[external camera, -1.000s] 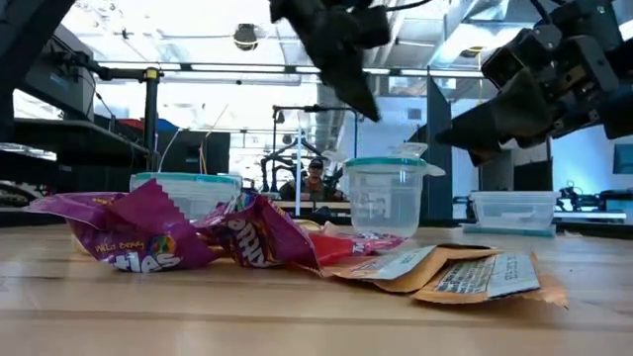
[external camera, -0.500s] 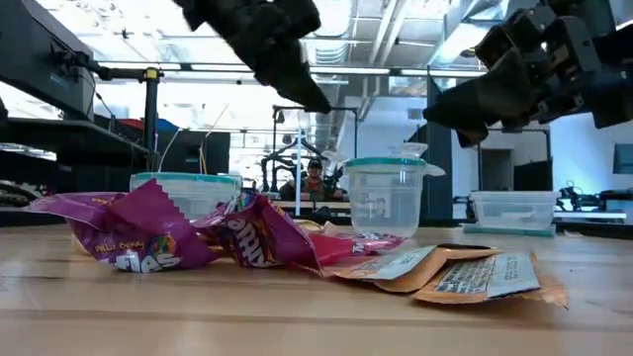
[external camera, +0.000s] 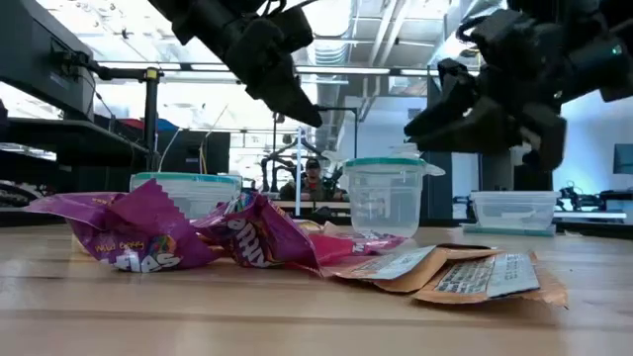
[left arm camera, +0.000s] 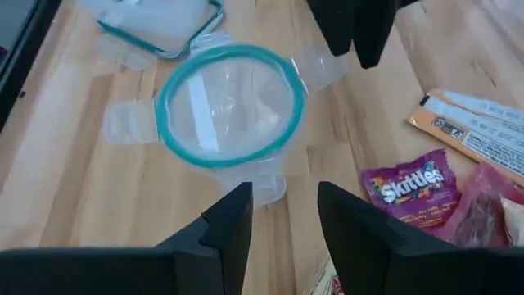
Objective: Sort candy
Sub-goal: Open the small round transparent bin, then remove the small round transparent bin's lid
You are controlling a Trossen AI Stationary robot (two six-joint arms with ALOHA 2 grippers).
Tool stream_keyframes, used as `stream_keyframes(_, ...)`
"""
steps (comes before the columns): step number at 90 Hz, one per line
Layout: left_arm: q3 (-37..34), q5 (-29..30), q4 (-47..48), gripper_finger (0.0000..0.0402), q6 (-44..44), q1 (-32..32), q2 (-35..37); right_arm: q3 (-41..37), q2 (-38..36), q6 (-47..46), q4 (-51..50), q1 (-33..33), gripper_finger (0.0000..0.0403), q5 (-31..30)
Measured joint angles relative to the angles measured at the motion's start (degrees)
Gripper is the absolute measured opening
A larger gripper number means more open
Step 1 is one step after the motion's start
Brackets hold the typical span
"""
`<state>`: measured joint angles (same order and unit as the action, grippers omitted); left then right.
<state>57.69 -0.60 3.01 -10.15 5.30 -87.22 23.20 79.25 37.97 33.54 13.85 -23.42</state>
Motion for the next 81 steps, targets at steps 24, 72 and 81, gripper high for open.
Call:
stream_keyframes(24,0.0,-0.07,0.07,0.0127,0.12,0.0,0.0,1.48,5.27,3.24,-0.24,0.08,0.0127,-6.63)
stream_keyframes(72,0.0,-0.13,0.11,0.0127,0.35,0.02,0.0,1.48,-0.83,1.28,2.3,1.44,0.0003,-7.73)
stream_keyframes(81,0.0,-0.13,0.11,0.0127,0.33,0.02,0.0,1.99,-2.88,1.08,2.62,1.28,0.0002,-10.15)
